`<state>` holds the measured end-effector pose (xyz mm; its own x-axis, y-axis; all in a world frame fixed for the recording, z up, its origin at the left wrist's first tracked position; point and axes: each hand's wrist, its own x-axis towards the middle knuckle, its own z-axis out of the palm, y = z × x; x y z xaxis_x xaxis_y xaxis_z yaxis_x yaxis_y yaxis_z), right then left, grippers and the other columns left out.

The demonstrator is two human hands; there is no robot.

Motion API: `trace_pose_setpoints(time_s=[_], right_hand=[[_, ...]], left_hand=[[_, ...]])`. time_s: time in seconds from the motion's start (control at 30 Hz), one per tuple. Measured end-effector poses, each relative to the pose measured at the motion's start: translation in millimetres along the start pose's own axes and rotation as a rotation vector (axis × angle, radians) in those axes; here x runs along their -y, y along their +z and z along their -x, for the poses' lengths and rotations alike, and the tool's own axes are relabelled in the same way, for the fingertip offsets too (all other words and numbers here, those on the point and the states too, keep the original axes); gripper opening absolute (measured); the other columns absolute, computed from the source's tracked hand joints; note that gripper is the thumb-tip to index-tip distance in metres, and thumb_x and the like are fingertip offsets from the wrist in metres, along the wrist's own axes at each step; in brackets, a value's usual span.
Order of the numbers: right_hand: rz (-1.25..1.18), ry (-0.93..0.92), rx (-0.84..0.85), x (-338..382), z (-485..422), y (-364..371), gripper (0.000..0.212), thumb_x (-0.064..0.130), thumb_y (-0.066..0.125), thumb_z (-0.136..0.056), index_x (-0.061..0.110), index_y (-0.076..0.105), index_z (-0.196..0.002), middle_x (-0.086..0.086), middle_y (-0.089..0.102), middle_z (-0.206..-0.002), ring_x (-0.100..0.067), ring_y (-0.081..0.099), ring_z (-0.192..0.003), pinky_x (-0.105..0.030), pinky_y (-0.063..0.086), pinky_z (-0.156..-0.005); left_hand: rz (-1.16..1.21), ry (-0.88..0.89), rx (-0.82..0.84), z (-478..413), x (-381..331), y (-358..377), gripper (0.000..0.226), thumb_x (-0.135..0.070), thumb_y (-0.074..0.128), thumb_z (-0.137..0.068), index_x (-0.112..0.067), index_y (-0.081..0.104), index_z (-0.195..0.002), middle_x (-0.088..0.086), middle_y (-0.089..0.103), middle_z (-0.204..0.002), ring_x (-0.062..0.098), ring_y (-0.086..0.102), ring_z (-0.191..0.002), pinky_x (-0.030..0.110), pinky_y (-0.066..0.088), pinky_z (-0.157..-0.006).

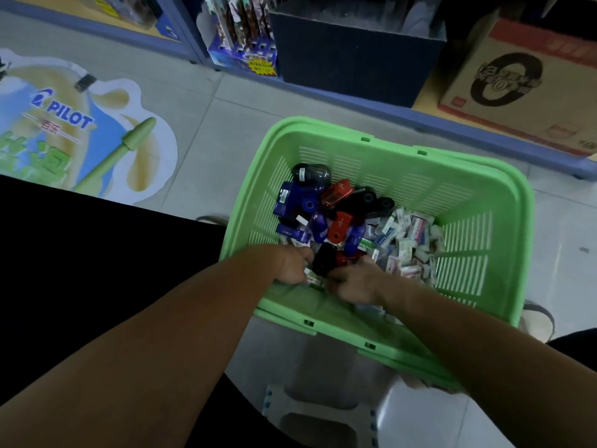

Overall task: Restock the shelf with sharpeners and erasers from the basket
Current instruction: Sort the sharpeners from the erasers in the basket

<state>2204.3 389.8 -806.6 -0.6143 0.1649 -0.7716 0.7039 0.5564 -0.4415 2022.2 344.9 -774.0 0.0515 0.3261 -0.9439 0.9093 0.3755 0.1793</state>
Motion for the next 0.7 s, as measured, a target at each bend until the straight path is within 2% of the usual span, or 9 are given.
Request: trace_pose_setpoints(time_s=[0.13, 0.27, 0.37, 0.47, 0.53, 0.6, 0.67, 0.7], right_hand=[[0.128, -0.038, 0.118, 10, -8, -4, 0.038, 0.032, 0.035, -0.11, 0.028, 0.062, -0.137, 0.012, 0.051, -0.152, -0.015, 0.04, -0.141, -0.043, 0.025, -0.114], [0.074, 0.022, 0.107, 15, -11, -3, 0.027, 0.034, 0.038, -0.106, 0.031, 0.062, -0.118, 0.007, 0.058, -0.138, -0.018, 0.046, -0.123, -0.041, 0.025, -0.097], [-0.012, 0.052, 0.081, 18, -5, -6, 0.04, 0.032, 0.041, -0.103, 0.034, 0.055, -0.14, 0.002, 0.053, -0.148, -0.019, 0.042, -0.127, -0.043, 0.025, -0.107], [-0.032, 0.054, 0.127, 19, 0, -14, 0.044, 0.027, 0.039, -0.104, 0.028, 0.053, -0.146, -0.001, 0.049, -0.154, -0.021, 0.042, -0.134, -0.043, 0.024, -0.114], [-0.088, 0.057, 0.163, 18, 4, -19, 0.04, 0.021, 0.043, -0.103, 0.022, 0.059, -0.14, -0.004, 0.056, -0.144, -0.02, 0.049, -0.126, -0.042, 0.031, -0.113], [-0.26, 0.068, 0.157, 12, 6, -23, 0.033, 0.018, 0.051, -0.101, 0.021, 0.065, -0.132, -0.005, 0.061, -0.129, -0.018, 0.054, -0.115, -0.039, 0.043, -0.103], [-0.422, 0.078, 0.119, 5, 6, -25, 0.024, 0.021, 0.056, -0.1, 0.028, 0.067, -0.121, 0.002, 0.061, -0.117, -0.018, 0.056, -0.11, -0.034, 0.045, -0.088], [-0.428, 0.073, 0.109, 3, 6, -25, 0.019, 0.023, 0.058, -0.099, 0.032, 0.066, -0.114, 0.005, 0.06, -0.113, -0.019, 0.056, -0.109, -0.032, 0.043, -0.083]], left_hand=[[0.077, 0.007, -0.002, 1, 0, -6, 0.045, -0.016, 0.048, -0.104, -0.028, 0.048, -0.148, 0.008, 0.048, -0.15, 0.022, 0.062, -0.115, 0.04, 0.054, -0.099], [0.012, 0.022, 0.0, -2, -2, -8, 0.041, -0.021, 0.047, -0.107, -0.022, 0.049, -0.148, 0.009, 0.05, -0.149, 0.024, 0.057, -0.121, 0.033, 0.048, -0.094], [0.012, 0.025, 0.011, -4, -2, -5, 0.045, -0.026, 0.051, -0.106, -0.019, 0.044, -0.15, 0.01, 0.049, -0.15, 0.026, 0.055, -0.126, 0.037, 0.047, -0.103], [0.037, 0.038, 0.018, -1, -4, -6, 0.043, -0.02, 0.055, -0.102, -0.015, 0.05, -0.144, 0.011, 0.055, -0.143, 0.026, 0.058, -0.121, 0.041, 0.05, -0.104], [0.051, 0.039, 0.018, 0, -6, -9, 0.035, -0.015, 0.054, -0.101, -0.011, 0.057, -0.136, 0.013, 0.058, -0.136, 0.027, 0.06, -0.119, 0.04, 0.051, -0.102], [0.086, 0.033, 0.014, 1, -7, -10, 0.034, -0.013, 0.055, -0.1, -0.011, 0.058, -0.134, 0.013, 0.058, -0.135, 0.026, 0.059, -0.119, 0.041, 0.05, -0.103], [0.159, 0.039, 0.026, -1, -9, -10, 0.032, -0.022, 0.058, -0.101, -0.015, 0.06, -0.132, 0.01, 0.059, -0.133, 0.026, 0.059, -0.118, 0.045, 0.05, -0.105], [0.19, 0.045, 0.042, -2, -10, -8, 0.033, -0.031, 0.059, -0.101, -0.016, 0.059, -0.131, 0.009, 0.06, -0.133, 0.026, 0.06, -0.118, 0.047, 0.05, -0.105]])
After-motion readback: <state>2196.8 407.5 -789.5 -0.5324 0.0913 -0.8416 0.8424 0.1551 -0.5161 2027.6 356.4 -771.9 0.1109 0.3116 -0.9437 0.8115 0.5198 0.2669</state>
